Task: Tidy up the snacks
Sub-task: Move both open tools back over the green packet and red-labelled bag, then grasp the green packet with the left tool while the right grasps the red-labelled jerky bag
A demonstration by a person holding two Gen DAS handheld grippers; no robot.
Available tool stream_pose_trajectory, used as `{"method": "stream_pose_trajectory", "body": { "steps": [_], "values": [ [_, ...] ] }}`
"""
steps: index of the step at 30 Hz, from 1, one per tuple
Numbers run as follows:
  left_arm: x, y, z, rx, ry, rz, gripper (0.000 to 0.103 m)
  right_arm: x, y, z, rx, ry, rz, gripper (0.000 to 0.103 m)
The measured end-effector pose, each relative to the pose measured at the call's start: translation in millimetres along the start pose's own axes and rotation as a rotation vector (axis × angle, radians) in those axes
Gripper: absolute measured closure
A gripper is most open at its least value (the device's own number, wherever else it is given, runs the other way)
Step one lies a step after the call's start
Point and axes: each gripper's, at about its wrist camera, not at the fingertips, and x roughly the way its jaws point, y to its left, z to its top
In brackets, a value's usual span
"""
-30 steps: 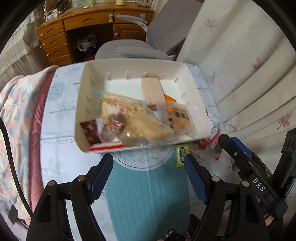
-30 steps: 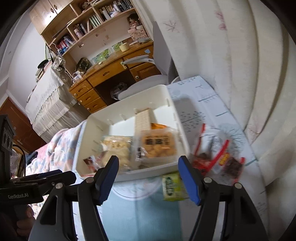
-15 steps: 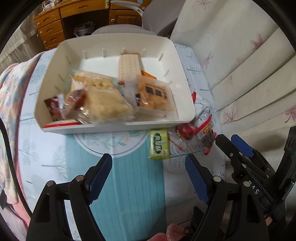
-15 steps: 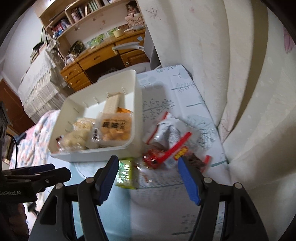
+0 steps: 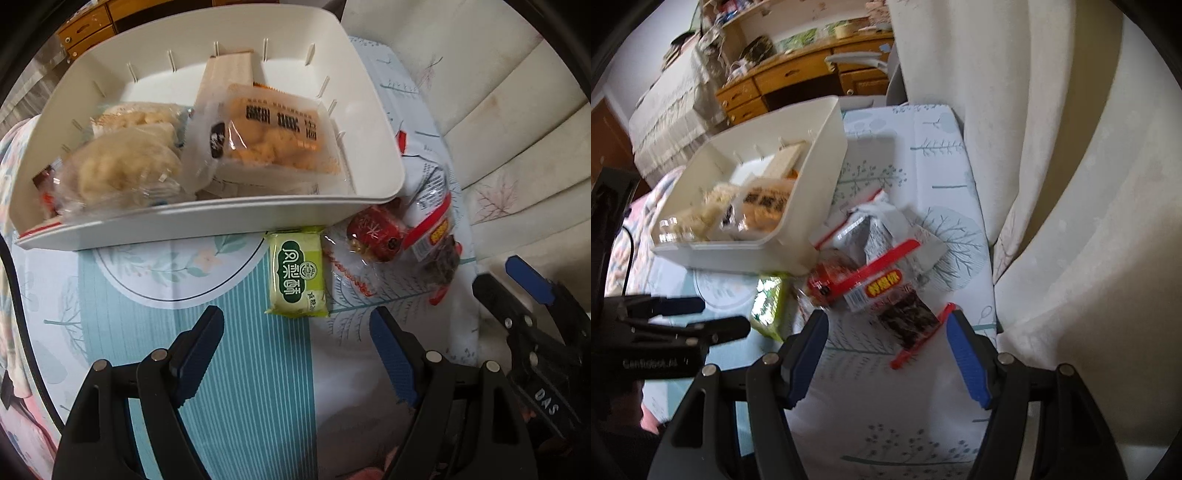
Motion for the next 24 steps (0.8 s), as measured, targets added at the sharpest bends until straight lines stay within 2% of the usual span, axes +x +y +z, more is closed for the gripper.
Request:
{"method": "stream_pose_trajectory", "body": {
  "steps": [12, 20, 22, 24],
  "values": [
    [36.6, 3.4, 1.4, -0.098, 0.0, 0.011, 0.023, 36.0, 8.9, -15.4, -0.24, 0.056, -0.059, 0.036],
    [53.5, 7.7, 7.0, -0.134, 0.004, 0.017, 0.025, 54.3, 6.6, -19.0, -0.28, 0.051, -0.046, 0.036],
    [57.8, 7.1, 9.5, -0.143, 0.005, 0.026, 0.028, 58.5, 5.0, -18.7, -0.283, 0.049, -0.045, 0.036],
    [62.4, 4.6, 10.8, -0.149, 0.007, 0.032, 0.036, 61.4, 5.3, -18.0, -0.289, 0.048, -0.037, 0.036]
  ]
}}
